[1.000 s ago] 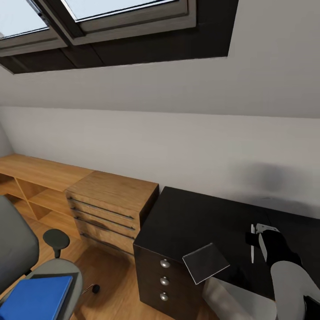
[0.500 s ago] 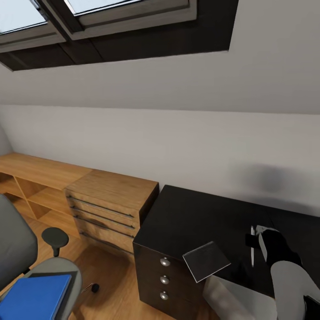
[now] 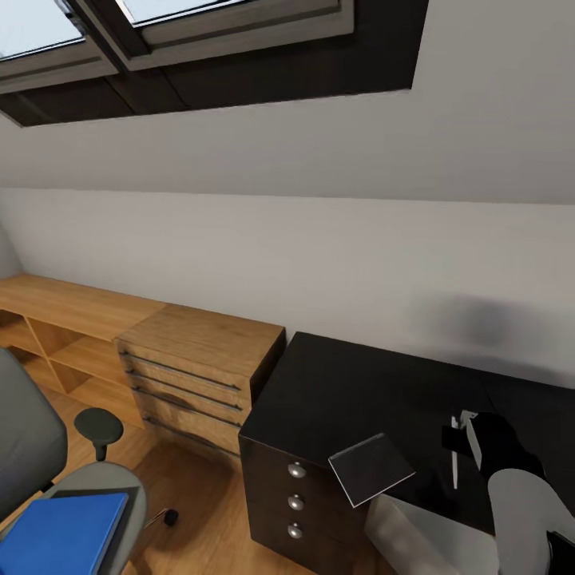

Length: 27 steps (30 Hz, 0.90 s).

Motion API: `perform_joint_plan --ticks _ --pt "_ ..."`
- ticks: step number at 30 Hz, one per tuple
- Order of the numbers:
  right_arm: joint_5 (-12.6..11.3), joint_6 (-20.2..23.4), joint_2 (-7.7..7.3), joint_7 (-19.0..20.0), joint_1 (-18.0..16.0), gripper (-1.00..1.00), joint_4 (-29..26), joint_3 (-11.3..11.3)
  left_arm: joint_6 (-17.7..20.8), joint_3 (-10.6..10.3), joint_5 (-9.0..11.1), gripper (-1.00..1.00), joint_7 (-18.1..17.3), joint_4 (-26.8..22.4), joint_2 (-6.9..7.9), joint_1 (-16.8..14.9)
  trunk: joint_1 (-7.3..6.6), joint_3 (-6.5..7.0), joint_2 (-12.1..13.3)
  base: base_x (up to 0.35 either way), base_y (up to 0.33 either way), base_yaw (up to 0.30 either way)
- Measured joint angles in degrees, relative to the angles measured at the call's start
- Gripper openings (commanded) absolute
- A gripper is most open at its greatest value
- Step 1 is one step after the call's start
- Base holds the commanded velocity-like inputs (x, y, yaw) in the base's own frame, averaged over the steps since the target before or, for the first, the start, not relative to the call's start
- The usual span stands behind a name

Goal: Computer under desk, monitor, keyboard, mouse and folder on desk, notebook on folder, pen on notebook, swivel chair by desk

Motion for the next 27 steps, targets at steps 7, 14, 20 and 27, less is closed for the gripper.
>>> perform_joint_plan --ticks 7,14,20,27 --pt "-0.02 0.64 -0.6 0.14 0.0 -1.0 -0.01 0.0 0.0 -0.01 0.06 1.0 0.04 0.0 0.01 -0.01 0.0 0.0 0.0 0.0 0.0 0.0" --pt "-0.02 0.77 -0.89 0.44 0.0 -1.0 -0.01 0.0 -0.04 -0.02 0.11 1.0 0.06 0.0 0.0 0.0 0.87 -0.71 -1.59 0.0 0.0 0.0" --pt "-0.03 0.77 -1.03 0.47 0.0 -1.0 -0.01 0.0 -0.08 -0.01 0.18 1.0 0.06 0.0 0.01 0.01 1.98 -1.62 -3.61 0.0 0.0 0.0" --pt "-0.02 0.79 -1.08 0.51 0.0 -1.0 -0.01 0.0 -0.09 -0.03 0.19 1.0 0.06 0.0 -0.09 -0.01 1.98 -1.62 -3.61 0.0 0.0 0.0"
